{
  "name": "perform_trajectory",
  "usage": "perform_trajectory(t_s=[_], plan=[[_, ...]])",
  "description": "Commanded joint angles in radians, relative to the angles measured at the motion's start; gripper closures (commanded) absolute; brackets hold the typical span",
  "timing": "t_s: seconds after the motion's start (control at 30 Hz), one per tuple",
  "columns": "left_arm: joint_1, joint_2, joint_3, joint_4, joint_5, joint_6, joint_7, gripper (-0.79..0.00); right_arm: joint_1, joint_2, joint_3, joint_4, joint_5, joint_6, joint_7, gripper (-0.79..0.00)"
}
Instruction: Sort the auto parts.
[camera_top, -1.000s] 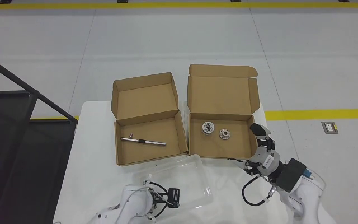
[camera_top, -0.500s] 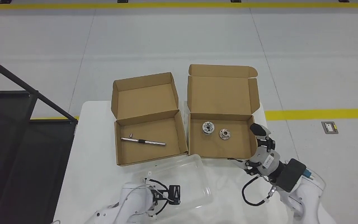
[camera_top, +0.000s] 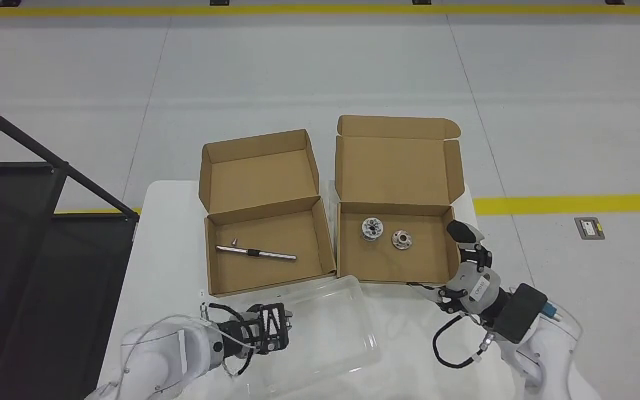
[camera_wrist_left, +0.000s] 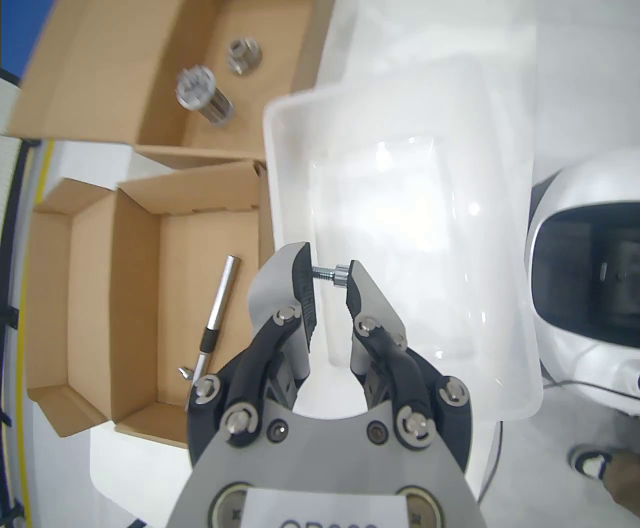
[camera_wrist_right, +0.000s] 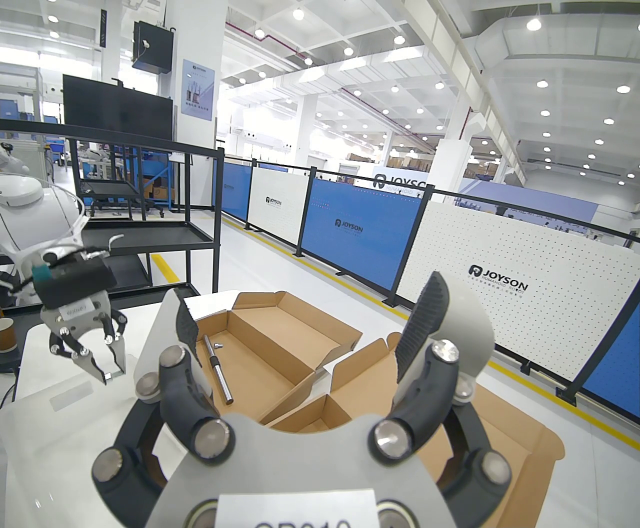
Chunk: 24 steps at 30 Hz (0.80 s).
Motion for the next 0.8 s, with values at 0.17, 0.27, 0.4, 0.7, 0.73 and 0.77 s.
perform_trajectory(t_s=[0.17, 0.27, 0.4, 0.7, 0.73, 0.77], plan=[[0.146, 0.019, -0.205, 0.114, 0.089, 0.023, 0.742, 0.0, 0.0, 0.0, 0.0, 0.0, 0.0, 0.0, 0.0, -0.785], [0.158, 0.022, -0.206, 0.159, 0.156, 0.043, 0.904, 0.0, 0.0, 0.0, 0.0, 0.0, 0.0, 0.0, 0.0, -0.785], [0.157, 0.023, -0.189, 0.193, 0.222, 0.081, 0.933, 0.0, 0.0, 0.0, 0.0, 0.0, 0.0, 0.0, 0.0, -0.785], [0.093, -0.006, -0.17, 0.118, 0.037, 0.284, 0.312, 0.0, 0.0, 0.0, 0.0, 0.0, 0.0, 0.0, 0.0, -0.785], [0.058, -0.01, -0.147, 0.125, 0.005, 0.29, 0.239, 0.0, 0.0, 0.0, 0.0, 0.0, 0.0, 0.0, 0.0, -0.785], [0.014, -0.015, -0.124, 0.145, -0.024, 0.291, 0.17, 0.0, 0.0, 0.0, 0.0, 0.0, 0.0, 0.0, 0.0, -0.785]])
